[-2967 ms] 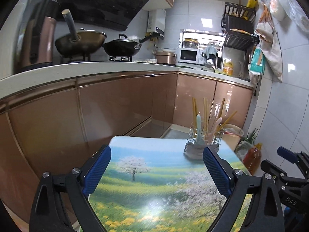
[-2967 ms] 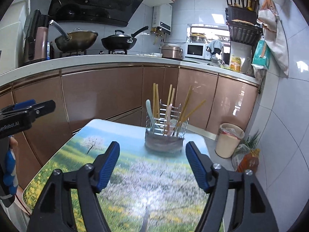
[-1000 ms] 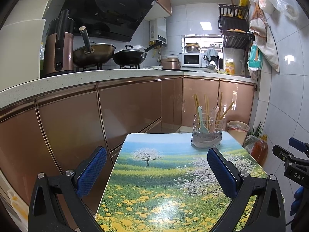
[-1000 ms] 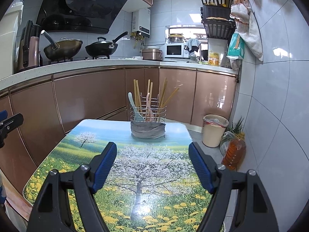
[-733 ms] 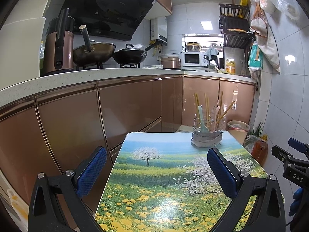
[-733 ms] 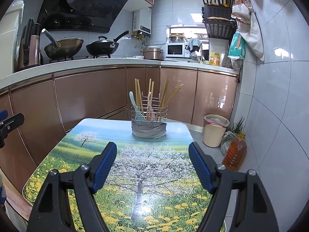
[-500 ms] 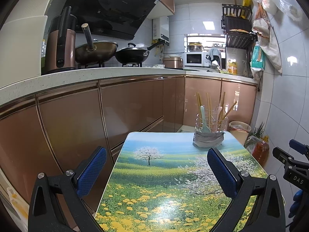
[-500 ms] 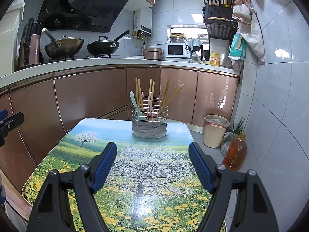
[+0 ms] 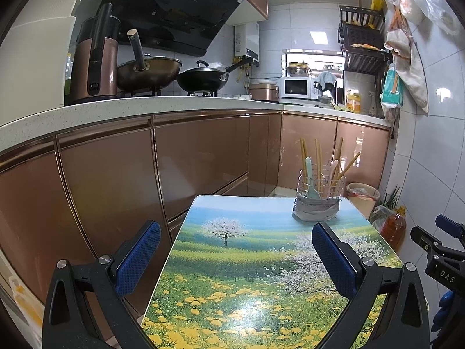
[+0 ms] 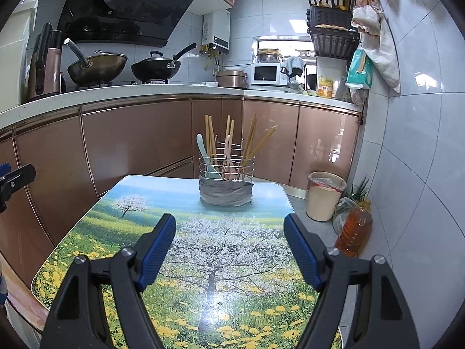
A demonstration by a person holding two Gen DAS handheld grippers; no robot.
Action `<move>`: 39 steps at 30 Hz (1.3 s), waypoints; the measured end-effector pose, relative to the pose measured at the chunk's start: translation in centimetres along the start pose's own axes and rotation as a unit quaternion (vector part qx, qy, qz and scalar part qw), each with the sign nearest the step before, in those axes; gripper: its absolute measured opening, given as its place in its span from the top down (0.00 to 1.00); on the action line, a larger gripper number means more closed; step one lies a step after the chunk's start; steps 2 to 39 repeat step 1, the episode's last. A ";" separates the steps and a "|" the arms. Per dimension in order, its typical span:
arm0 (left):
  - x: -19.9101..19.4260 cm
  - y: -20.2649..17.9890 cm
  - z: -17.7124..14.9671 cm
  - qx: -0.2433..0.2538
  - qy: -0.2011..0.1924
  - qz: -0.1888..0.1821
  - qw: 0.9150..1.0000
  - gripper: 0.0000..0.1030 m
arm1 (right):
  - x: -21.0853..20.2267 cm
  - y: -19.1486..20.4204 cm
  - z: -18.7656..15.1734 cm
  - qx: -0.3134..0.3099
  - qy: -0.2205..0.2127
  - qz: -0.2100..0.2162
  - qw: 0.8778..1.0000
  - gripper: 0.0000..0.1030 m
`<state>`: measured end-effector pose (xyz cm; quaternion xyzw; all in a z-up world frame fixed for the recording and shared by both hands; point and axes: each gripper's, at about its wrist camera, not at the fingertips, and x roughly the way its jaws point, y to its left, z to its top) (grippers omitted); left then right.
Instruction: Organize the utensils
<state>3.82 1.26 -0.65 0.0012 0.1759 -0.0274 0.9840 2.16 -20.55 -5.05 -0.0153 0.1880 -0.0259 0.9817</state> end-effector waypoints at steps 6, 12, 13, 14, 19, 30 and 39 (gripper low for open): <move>0.0 0.0 0.0 -0.001 0.001 -0.001 1.000 0.01 | 0.0 0.0 0.0 0.001 0.000 -0.001 1.000 0.26; 0.0 0.0 0.0 -0.001 0.001 -0.001 1.000 0.01 | 0.0 0.0 0.0 0.001 0.000 -0.001 1.000 0.26; 0.0 0.0 0.0 -0.001 0.001 -0.001 1.000 0.01 | 0.0 0.0 0.0 0.001 0.000 -0.001 1.000 0.26; 0.0 0.0 0.0 -0.001 0.001 -0.001 1.000 0.01 | 0.0 0.0 0.0 0.001 0.000 -0.001 1.000 0.26; 0.0 0.0 0.0 -0.001 0.001 -0.001 1.000 0.01 | 0.0 0.0 0.0 0.001 0.000 -0.001 1.000 0.26; 0.0 0.0 0.0 -0.001 0.001 -0.001 1.000 0.01 | 0.0 0.0 0.0 0.001 0.000 -0.001 1.000 0.26; 0.0 0.0 0.0 -0.001 0.001 -0.001 1.000 0.01 | 0.0 0.0 0.0 0.001 0.000 -0.001 1.000 0.26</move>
